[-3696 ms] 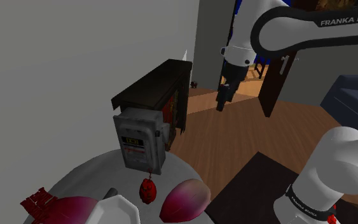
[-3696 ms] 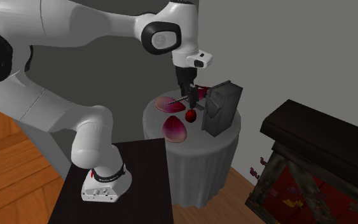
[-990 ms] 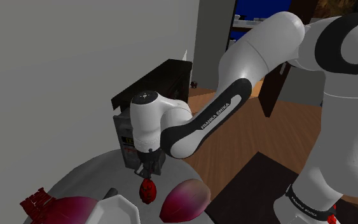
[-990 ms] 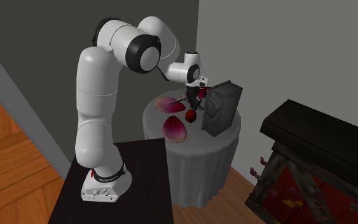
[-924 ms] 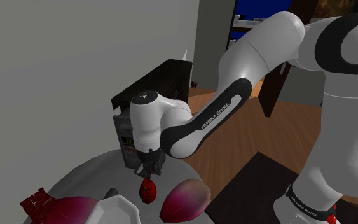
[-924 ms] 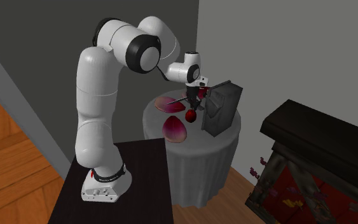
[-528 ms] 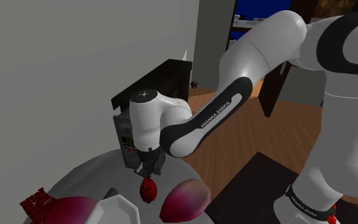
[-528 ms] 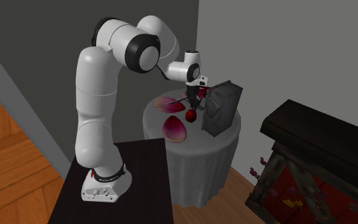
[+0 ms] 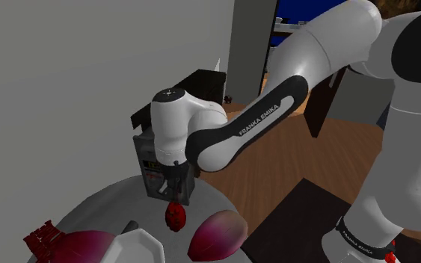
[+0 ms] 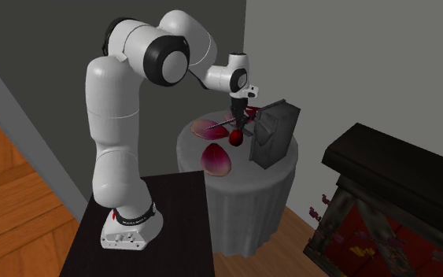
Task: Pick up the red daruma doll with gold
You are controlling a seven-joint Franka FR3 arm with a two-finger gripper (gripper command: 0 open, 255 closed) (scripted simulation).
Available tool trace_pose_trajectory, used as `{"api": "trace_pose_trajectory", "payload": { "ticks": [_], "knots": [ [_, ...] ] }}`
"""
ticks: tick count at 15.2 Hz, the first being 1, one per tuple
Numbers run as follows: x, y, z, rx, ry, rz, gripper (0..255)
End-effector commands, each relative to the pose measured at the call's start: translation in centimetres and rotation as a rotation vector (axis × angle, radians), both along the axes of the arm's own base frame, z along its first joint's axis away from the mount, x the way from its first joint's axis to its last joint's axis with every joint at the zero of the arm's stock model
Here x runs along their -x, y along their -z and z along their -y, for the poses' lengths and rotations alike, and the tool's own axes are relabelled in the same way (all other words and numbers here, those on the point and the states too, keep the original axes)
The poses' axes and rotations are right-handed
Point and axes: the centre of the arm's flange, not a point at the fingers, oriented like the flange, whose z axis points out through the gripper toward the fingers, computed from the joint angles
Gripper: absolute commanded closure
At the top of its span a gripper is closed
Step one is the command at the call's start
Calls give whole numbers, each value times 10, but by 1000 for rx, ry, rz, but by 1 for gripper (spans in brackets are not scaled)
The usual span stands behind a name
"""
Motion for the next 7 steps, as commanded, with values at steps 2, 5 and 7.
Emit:
{"api": "trace_pose_trajectory", "payload": {
  "ticks": [2, 5, 7],
  "knots": [
    [1, -16, 0, 0, 0, 0, 255],
    [1, -32, 0, 0, 0, 0, 255],
    [1, -33, 0, 0, 0, 0, 255]
  ]
}}
